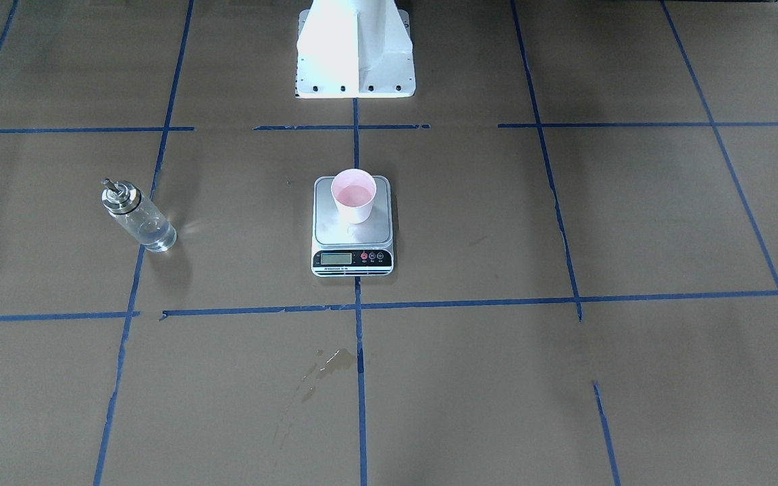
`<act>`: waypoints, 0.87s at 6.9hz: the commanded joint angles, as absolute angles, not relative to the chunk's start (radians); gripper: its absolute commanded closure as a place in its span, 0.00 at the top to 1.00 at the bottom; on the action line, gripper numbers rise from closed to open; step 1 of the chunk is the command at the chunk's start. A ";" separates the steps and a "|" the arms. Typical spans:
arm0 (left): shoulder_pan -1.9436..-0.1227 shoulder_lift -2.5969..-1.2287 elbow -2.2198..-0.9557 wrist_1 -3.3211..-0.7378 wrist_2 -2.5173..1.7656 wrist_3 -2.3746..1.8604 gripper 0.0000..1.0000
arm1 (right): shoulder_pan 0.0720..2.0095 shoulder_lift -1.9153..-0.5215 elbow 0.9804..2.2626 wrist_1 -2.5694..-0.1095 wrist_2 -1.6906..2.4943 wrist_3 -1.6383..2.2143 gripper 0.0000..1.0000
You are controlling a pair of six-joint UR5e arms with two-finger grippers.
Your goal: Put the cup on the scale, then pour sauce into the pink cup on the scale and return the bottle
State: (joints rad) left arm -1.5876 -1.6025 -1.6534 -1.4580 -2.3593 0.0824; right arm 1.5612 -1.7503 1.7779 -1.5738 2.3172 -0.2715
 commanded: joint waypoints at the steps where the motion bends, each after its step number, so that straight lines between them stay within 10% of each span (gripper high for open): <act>1: -1.588 -1.601 -1.649 -1.474 -2.358 0.084 1.00 | 1.560 -1.747 1.779 -1.574 2.316 -0.272 1.00; 6: -1.586 -1.606 -1.647 -1.488 -2.359 0.081 1.00 | 1.560 -1.740 1.787 -1.580 2.326 -0.270 1.00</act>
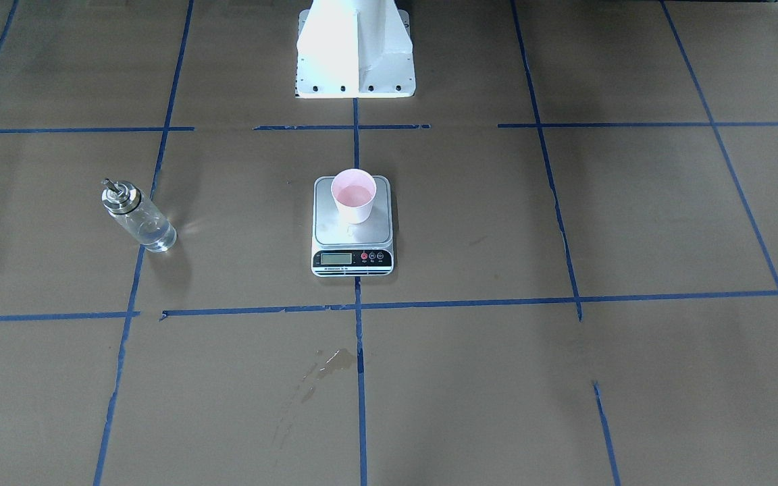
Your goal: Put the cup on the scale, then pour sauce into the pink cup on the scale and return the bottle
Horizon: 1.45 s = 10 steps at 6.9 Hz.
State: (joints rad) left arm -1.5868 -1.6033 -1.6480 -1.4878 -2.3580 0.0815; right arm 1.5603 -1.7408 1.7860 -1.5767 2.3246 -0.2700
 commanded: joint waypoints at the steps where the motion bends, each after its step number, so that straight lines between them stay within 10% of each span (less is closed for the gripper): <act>1: -1.586 -1.606 -1.647 -1.489 -2.359 0.080 1.00 | 1.560 -1.740 1.787 -1.580 2.327 -0.268 1.00; 10: -1.586 -1.606 -1.666 -1.488 -2.359 0.074 1.00 | 1.560 -1.741 1.782 -1.574 2.329 -0.268 1.00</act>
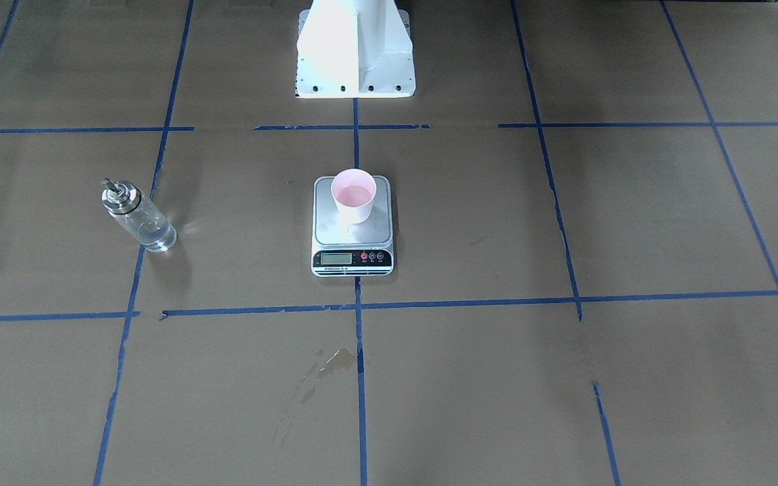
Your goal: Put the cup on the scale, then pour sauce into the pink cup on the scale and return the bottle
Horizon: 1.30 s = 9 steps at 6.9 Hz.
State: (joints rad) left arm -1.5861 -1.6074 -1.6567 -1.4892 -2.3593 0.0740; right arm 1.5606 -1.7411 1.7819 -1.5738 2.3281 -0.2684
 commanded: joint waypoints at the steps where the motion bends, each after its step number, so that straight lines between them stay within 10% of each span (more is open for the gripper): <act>1: -1.586 -1.609 -1.657 -1.489 -2.361 0.074 1.00 | 1.560 -1.740 1.790 -1.572 2.329 -0.267 1.00; 9: -1.586 -1.635 -1.667 -1.489 -2.367 0.083 1.00 | 1.560 -1.756 1.775 -1.572 2.376 -0.267 1.00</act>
